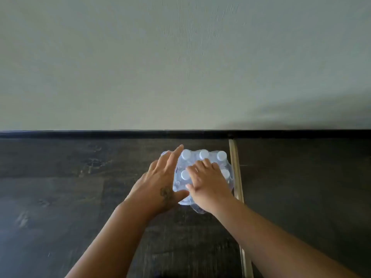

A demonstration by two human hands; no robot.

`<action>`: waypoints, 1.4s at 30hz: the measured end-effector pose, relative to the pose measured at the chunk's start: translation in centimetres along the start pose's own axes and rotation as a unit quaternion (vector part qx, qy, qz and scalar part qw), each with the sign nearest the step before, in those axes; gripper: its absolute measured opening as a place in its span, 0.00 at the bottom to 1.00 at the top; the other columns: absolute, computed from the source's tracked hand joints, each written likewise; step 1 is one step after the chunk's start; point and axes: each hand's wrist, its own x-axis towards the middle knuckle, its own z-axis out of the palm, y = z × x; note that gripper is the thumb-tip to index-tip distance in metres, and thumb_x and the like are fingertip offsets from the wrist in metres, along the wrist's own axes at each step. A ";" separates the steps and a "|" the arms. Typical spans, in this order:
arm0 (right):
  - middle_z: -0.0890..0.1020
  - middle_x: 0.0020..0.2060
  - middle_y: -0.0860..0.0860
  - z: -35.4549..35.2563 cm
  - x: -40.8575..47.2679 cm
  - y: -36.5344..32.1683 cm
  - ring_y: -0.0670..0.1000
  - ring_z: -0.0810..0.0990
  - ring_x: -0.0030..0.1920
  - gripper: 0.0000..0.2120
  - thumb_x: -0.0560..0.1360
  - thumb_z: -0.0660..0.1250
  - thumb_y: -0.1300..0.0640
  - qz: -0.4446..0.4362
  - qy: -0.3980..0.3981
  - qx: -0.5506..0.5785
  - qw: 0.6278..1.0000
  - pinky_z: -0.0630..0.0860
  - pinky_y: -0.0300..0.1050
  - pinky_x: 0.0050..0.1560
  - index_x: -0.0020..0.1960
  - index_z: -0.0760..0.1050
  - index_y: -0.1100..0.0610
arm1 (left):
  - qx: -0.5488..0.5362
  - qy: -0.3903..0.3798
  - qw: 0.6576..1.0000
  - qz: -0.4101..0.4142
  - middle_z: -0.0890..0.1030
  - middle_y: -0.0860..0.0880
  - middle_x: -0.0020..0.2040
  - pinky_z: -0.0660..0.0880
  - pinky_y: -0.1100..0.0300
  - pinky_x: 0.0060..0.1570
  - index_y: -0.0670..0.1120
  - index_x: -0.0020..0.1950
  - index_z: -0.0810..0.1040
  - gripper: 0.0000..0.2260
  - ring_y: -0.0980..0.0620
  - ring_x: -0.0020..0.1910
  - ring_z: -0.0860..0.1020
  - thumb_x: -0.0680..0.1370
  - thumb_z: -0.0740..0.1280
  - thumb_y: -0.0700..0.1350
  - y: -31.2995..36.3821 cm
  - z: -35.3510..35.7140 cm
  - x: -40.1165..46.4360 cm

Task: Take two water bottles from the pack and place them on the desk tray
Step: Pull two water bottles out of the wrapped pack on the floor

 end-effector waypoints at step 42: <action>0.81 0.51 0.48 0.3 2.2 4.5 0.50 0.81 0.50 0.16 0.80 0.68 0.44 0.033 0.079 0.077 0.993 0.74 0.42 0.43 0.63 0.75 0.52 | -0.293 0.168 0.941 0.021 0.89 0.58 0.51 0.87 0.64 0.48 0.59 0.64 0.78 0.31 0.63 0.50 0.88 0.65 0.85 0.60 -1.5 -1.6 6.4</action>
